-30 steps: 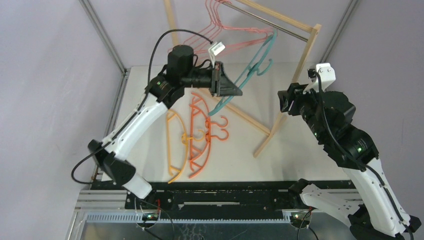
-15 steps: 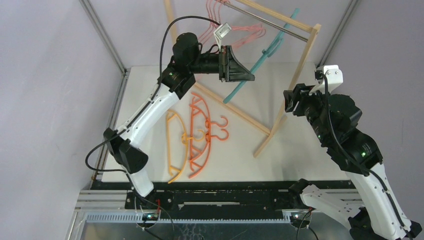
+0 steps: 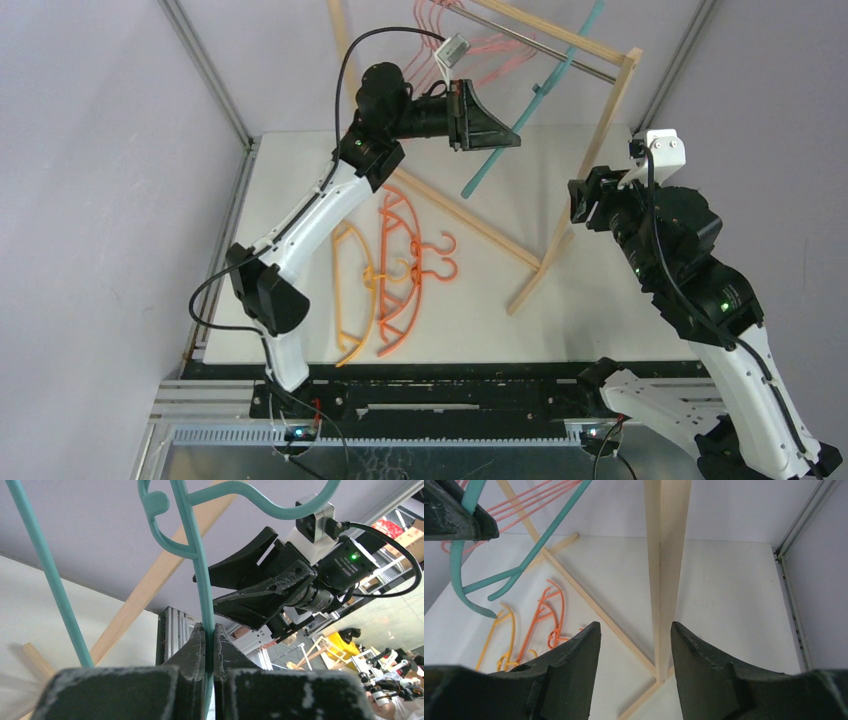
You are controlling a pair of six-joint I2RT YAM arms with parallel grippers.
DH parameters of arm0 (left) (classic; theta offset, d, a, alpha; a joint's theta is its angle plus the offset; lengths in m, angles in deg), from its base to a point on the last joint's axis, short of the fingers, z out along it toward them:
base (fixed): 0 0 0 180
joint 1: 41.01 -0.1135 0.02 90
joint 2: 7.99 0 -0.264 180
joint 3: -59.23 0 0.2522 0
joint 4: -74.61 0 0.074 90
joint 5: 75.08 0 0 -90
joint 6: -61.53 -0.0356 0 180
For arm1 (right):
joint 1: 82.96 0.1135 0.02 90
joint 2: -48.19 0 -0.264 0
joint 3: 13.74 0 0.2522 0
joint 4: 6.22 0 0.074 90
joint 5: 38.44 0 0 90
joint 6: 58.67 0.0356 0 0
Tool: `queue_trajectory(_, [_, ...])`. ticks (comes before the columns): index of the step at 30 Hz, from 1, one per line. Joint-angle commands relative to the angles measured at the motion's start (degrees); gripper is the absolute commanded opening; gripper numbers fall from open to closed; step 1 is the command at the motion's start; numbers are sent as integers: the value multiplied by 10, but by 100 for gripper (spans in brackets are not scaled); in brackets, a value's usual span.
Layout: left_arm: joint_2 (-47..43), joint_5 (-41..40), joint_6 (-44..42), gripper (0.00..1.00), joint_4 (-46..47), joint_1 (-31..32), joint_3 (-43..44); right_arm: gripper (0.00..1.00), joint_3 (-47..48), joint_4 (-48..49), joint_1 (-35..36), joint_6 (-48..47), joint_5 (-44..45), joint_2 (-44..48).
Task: Organize the hangers
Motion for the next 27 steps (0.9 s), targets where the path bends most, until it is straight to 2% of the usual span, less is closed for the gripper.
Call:
queue_trajectory(1, [-3,-33,16,0,18,-8,25,62,6,14,-6,-10,1,0])
queue_trajectory(8, [-22,-83,6,0,-3,-27,-5,62,7,13,-8,-6,-8,-4])
queue_trajectory(14, [-34,-119,-24,0,-71,-46,-37,62,9,13,-11,-3,-12,-8])
queue_trajectory(20, [-64,-149,-26,1,-58,-77,-106,62,4,12,-13,0,-16,-9])
queue_trajectory(27, [-81,-158,-11,4,-52,-133,-110,62,-2,13,-14,3,-22,-12])
